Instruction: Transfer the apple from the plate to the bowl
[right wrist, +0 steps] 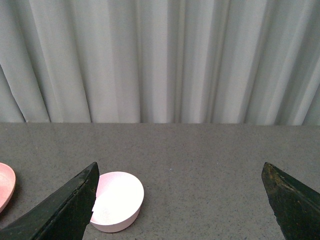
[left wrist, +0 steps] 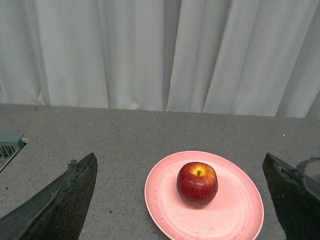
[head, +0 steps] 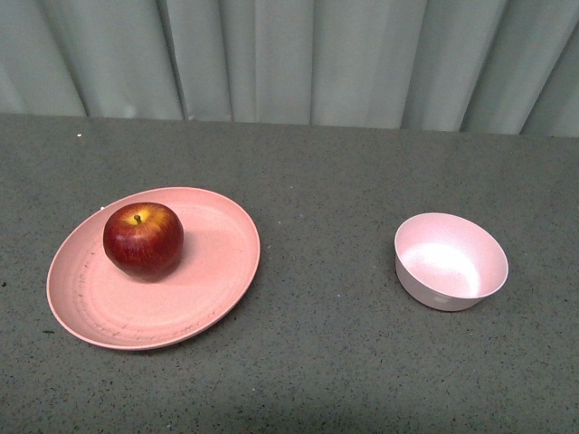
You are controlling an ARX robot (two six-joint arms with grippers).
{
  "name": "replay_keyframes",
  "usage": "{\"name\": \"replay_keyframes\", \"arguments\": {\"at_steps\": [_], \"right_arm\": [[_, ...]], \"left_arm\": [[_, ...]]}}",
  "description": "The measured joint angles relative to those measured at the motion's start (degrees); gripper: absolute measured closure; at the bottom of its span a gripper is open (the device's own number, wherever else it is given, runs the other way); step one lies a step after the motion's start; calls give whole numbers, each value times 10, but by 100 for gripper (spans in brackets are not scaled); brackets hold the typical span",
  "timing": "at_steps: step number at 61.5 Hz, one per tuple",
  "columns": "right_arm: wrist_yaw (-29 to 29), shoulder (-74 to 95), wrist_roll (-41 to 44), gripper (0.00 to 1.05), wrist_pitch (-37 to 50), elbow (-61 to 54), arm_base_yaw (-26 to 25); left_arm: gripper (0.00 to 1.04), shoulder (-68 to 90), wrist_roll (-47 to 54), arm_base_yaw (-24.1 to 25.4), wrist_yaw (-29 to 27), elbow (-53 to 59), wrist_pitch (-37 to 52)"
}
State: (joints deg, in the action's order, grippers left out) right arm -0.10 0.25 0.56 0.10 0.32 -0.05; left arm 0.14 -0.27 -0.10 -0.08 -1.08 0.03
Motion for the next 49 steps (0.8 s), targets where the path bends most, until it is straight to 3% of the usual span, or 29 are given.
{"name": "replay_keyframes", "arguments": {"at_steps": [49], "right_arm": [[0,0,0,9,0,0,0]], "left_arm": [[7,0,0,0,0,0,0]]}}
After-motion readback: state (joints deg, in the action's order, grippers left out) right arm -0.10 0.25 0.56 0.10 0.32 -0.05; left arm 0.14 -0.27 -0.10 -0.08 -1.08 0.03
